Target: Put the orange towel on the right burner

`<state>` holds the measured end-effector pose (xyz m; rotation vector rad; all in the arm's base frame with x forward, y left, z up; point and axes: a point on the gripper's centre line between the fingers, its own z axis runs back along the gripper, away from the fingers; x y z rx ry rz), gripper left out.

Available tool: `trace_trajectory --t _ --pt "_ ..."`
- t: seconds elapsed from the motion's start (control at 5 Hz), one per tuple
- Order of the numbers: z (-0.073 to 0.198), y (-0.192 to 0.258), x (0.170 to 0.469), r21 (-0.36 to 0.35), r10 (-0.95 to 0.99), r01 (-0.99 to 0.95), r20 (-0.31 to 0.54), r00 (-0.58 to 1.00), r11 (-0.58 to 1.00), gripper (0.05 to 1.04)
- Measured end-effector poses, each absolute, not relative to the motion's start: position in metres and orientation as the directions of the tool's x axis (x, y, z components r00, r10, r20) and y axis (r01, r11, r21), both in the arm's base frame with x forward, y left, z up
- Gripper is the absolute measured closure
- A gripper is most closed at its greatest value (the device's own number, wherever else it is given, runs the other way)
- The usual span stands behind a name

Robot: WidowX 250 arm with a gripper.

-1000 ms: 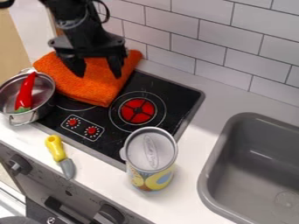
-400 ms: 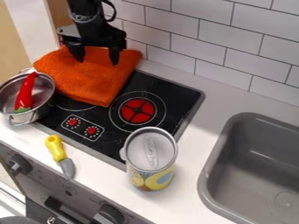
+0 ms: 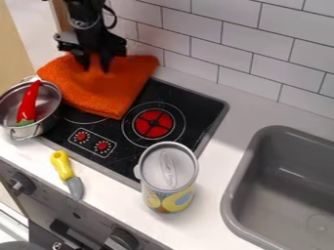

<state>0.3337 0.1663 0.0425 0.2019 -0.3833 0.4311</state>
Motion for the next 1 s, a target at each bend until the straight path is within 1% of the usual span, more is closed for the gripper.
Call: trace_trajectory --t 0.2,0.4,0.8,1.0 --pt "0.037 0.169 0.34 0.119 0.384 -0.463 0.402 0.831 0.878 0.919" --pt "0.021 0.165 0.341 0.13 0.39 -0.459 0.357 0.849 0.879 1.028" --pt "0.016 0.154 0.343 0.132 0.381 -0.441 0.325 0.865 0.888 1.031" --pt "0.012 0.141 0.34 0.107 0.388 -0.43 0.28 0.878 0.897 1.031"
